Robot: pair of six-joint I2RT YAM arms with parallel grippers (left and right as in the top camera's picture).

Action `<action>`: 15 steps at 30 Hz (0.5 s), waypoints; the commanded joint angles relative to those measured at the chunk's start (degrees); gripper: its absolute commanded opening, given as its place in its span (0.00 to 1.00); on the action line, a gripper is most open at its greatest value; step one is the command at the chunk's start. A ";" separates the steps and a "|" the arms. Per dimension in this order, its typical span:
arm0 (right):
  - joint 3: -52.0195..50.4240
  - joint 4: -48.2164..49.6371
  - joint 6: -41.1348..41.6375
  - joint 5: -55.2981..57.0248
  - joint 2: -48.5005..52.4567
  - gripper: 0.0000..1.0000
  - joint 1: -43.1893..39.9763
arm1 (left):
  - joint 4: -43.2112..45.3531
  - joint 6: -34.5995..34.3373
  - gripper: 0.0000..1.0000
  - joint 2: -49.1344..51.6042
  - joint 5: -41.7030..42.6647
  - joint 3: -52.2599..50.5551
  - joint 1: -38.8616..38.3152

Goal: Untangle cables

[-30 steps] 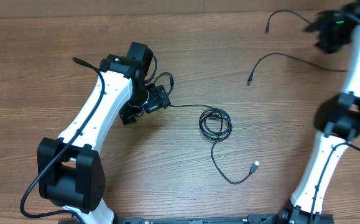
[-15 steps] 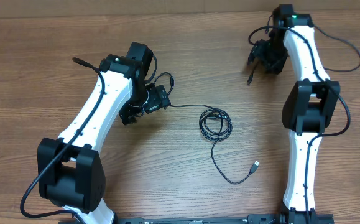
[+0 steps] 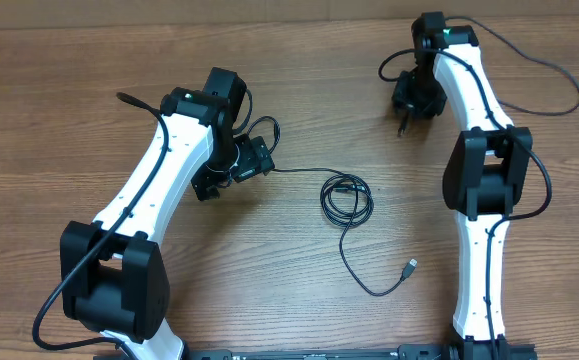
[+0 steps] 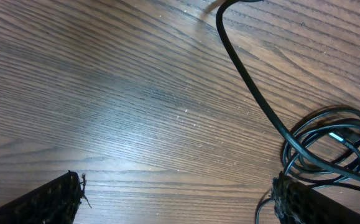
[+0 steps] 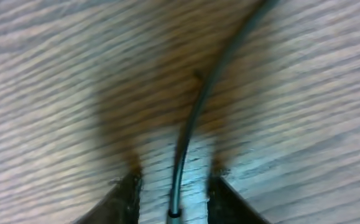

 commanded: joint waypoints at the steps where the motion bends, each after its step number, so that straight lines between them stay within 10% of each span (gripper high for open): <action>1: -3.93 1.18 0.28 0.00 1.73 0.11 -0.11 | 0.02 1.29 1.00 -0.57 0.42 -0.11 -0.28; 15: 28.06 5.29 2.03 -2.01 1.66 0.04 -6.16 | 0.02 1.29 1.00 -0.57 0.39 -0.11 -0.26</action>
